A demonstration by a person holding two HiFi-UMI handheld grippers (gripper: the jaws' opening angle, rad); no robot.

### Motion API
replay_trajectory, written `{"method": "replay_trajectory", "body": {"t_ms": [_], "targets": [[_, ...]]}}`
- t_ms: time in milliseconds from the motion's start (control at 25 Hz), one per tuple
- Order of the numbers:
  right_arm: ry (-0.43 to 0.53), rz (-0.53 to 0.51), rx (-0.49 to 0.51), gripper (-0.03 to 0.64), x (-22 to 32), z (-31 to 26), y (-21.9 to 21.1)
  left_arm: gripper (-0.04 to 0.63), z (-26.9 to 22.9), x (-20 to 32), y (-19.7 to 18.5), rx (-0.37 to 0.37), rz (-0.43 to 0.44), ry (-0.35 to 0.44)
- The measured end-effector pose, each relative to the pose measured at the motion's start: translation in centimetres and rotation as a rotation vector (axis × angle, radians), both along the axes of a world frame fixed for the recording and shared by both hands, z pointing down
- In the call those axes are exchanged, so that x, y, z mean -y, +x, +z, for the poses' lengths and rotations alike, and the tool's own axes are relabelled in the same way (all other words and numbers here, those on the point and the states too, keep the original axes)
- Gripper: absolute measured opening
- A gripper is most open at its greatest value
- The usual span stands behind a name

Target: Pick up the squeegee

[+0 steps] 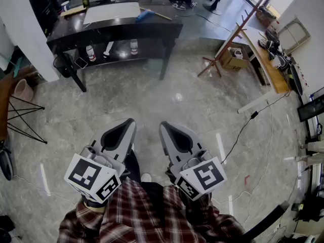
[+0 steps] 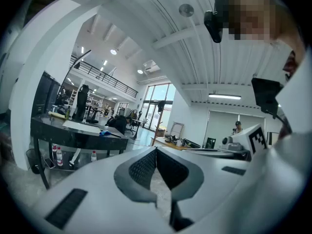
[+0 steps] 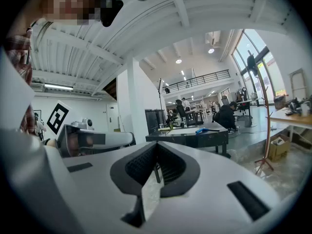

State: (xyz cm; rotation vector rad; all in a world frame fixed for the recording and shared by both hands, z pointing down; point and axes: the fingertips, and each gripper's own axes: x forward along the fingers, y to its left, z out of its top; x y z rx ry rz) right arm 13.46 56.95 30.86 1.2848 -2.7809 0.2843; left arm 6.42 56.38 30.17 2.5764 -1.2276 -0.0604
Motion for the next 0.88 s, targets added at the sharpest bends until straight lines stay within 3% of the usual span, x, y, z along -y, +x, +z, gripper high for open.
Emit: {"method": "replay_trajectory", "body": {"t_ms": [480,720,880], "targets": [[0.043,-0.01,-0.016,0.012,18.7,-1.2,-6.9,0.012,-1.2,18.1,-5.8,0.014,0.034,0.046],[-0.009,0.022,-0.001,0.012,25.1,0.3,-7.9,0.012,0.1,24.9,-7.6,0.018,0.037,0.001],[-0.056,0.035,-0.002,0.012,30.0,1.6,-6.5,0.012,1.5,29.7,-6.7,0.016,0.035,-0.051]]}}
